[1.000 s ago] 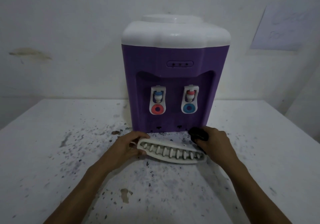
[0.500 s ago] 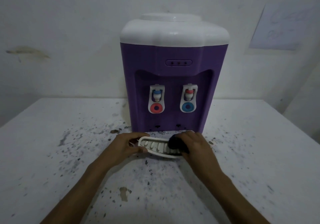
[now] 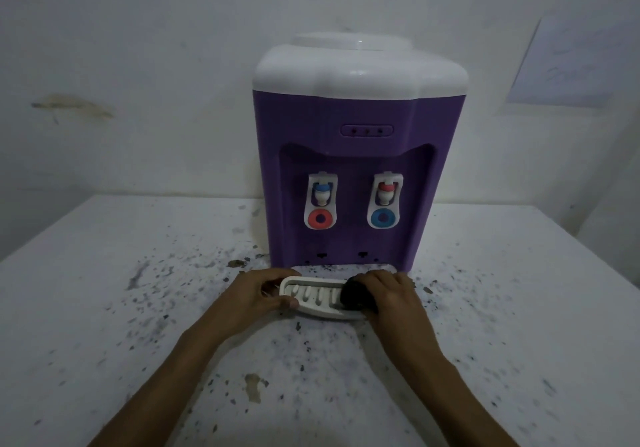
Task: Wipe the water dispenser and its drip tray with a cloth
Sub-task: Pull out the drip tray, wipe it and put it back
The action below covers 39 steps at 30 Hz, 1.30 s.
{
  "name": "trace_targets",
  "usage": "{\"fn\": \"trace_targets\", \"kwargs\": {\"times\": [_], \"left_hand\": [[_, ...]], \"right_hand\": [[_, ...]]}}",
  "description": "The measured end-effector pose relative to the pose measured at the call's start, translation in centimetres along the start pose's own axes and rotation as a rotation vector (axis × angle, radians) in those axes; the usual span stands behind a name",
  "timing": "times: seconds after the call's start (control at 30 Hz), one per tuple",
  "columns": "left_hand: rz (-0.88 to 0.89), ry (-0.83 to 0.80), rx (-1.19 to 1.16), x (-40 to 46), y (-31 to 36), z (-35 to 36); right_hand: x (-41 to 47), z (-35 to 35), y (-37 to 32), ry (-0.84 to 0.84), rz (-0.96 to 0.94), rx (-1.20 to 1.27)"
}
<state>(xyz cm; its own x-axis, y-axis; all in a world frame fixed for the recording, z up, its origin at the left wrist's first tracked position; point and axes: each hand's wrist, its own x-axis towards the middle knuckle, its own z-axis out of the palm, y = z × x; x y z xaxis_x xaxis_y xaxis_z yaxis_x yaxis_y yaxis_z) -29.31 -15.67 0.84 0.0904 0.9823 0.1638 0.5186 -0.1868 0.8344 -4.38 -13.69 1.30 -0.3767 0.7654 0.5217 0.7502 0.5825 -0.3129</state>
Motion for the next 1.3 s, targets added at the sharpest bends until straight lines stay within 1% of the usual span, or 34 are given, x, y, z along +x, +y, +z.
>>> {"fn": "trace_targets", "kwargs": {"times": [0.07, 0.2, 0.33, 0.4, 0.53, 0.63, 0.73, 0.87, 0.93, 1.0, 1.07, 1.13, 1.23, 1.3], "left_hand": [[0.01, 0.014, 0.03, 0.1, 0.0, 0.2], [-0.002, 0.012, 0.109, 0.1, -0.3, 0.4], [-0.021, 0.024, 0.095, -0.3, -0.8, 0.4], [-0.003, -0.006, 0.11, -0.2, -0.6, 0.3], [0.047, -0.028, 0.282, 0.6, -1.9, 0.1], [0.044, -0.039, 0.321, 0.8, -2.5, 0.2], [0.022, -0.053, 0.307, 0.8, -2.2, 0.3], [0.01, -0.082, 0.325, 0.6, -2.1, 0.1], [0.005, -0.076, 0.349, 0.5, -2.0, 0.1], [-0.011, -0.042, 0.375, 0.3, -1.9, 0.4], [-0.009, 0.03, 0.356, 0.1, -1.2, 0.9], [0.041, 0.092, 0.271, -0.2, 0.6, 1.7], [0.102, 0.074, 0.136, -0.7, 4.0, 3.1], [0.106, 0.033, 0.056, -1.2, 5.7, 4.1]], "right_hand": [[0.3, 0.5, -1.4, -0.007, -0.008, 0.024], [0.6, 1.3, -3.5, -0.113, -0.106, 0.073], [0.3, -0.2, -2.6, -0.285, -0.042, 0.335], [0.0, -1.1, -2.0, -0.27, 0.026, 0.451], [0.2, -2.1, -1.2, -0.231, 0.238, 0.708], [0.6, -2.4, -1.3, -0.199, 0.316, 0.772], [1.0, -2.5, -1.5, -0.195, 0.389, 0.837], [1.5, -2.8, -1.3, -0.181, 0.451, 0.923], [1.5, -2.9, -1.1, -0.172, 0.501, 1.003], [1.4, -3.1, -0.9, -0.18, 0.569, 1.133], [1.3, -3.2, -0.7, -0.191, 0.662, 1.319], [1.3, -3.4, -0.6, -0.203, 0.736, 1.478], [1.2, -3.4, -0.6, -0.204, 0.833, 1.715], [1.0, -3.3, -0.7, -0.206, 0.863, 1.814]]}}
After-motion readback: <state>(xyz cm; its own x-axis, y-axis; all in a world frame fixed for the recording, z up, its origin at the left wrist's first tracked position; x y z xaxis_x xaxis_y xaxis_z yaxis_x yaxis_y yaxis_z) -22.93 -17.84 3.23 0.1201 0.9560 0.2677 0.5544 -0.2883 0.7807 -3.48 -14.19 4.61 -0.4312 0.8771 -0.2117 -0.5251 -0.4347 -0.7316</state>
